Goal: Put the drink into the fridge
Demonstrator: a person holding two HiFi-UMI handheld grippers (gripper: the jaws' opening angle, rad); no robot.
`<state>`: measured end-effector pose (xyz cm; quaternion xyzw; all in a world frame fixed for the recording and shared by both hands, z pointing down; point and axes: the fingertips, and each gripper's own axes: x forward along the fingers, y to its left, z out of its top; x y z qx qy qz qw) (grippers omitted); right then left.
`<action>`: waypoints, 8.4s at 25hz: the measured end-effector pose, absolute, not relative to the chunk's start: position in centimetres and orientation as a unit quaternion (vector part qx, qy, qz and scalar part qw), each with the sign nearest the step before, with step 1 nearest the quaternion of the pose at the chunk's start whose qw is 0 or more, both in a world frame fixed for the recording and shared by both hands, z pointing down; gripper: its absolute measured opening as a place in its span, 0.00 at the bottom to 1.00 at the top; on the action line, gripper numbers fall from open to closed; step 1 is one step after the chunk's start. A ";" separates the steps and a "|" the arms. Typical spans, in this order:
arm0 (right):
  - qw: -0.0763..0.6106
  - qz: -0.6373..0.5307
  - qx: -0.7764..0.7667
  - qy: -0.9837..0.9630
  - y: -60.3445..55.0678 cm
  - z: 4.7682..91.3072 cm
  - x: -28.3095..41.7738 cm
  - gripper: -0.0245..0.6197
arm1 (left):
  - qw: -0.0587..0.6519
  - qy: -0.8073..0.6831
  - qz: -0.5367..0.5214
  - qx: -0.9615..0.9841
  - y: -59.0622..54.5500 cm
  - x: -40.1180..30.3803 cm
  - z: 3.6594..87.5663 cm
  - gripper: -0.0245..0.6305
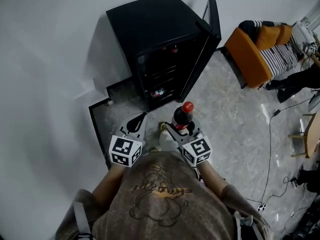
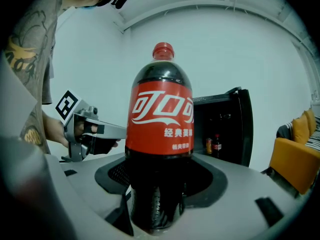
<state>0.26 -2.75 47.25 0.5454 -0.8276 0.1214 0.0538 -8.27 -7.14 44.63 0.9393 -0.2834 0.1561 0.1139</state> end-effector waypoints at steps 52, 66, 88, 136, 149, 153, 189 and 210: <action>0.114 0.125 0.455 -0.874 -23.5 56.8 7.4 0.49 | 0.140 -0.330 0.152 0.921 -18.5 0.5 46.6 0.04; 0.122 0.123 0.459 -0.872 -28.6 59.3 6.9 0.49 | 0.157 -0.333 0.161 0.916 -19.0 0.8 48.4 0.04; 0.118 0.119 0.484 -0.859 -36.1 61.3 7.6 0.49 | 0.188 -0.327 0.185 0.907 -18.4 1.1 51.3 0.04; 0.083 0.110 0.534 -0.834 -39.9 64.7 8.0 0.49 | 0.242 -0.338 0.216 0.884 -18.0 -1.1 55.0 0.04; 0.087 0.121 0.540 -0.828 -40.8 64.8 7.8 0.49 | 0.245 -0.338 0.214 0.883 -17.7 -1.4 55.0 0.04; 0.077 0.121 0.549 -0.824 -41.5 65.2 8.1 0.49 | 0.248 -0.341 0.213 0.881 -17.6 -1.6 55.2 0.04; 0.105 0.154 0.513 -0.838 -41.1 65.7 6.8 0.49 | 0.264 -0.338 0.212 0.878 -16.9 -1.9 55.7 0.04; 0.106 0.147 0.510 -0.841 -35.9 62.7 9.3 0.49 | 0.261 -0.326 0.182 0.890 -17.1 -0.8 54.5 0.04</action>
